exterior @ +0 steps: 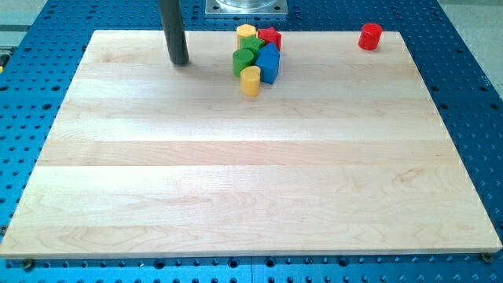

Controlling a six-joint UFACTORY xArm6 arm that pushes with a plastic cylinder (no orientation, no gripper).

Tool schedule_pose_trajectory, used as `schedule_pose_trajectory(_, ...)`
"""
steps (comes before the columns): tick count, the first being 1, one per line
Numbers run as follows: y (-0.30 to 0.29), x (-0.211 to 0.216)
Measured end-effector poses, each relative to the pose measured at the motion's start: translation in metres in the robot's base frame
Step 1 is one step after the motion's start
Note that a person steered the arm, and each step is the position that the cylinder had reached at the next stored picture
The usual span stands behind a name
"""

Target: Move the green star towards the right center of the board

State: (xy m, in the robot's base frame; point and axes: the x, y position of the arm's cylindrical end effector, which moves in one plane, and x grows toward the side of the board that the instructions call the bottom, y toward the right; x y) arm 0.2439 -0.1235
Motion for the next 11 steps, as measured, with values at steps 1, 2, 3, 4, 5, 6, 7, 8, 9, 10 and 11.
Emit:
schedule_pose_trajectory(1, 0.001, -0.03)
schedule_pose_trajectory(2, 0.01, -0.037)
schedule_pose_trajectory(3, 0.012, -0.037)
schedule_pose_trajectory(4, 0.012, -0.038)
schedule_pose_trajectory(5, 0.019, -0.051)
schedule_pose_trajectory(6, 0.051, -0.051)
schedule_pose_trajectory(7, 0.086, -0.051)
schedule_pose_trajectory(8, 0.13, -0.04)
schedule_pose_trajectory(9, 0.162, -0.021)
schedule_pose_trajectory(10, 0.158, -0.006)
schedule_pose_trajectory(11, 0.12, 0.01)
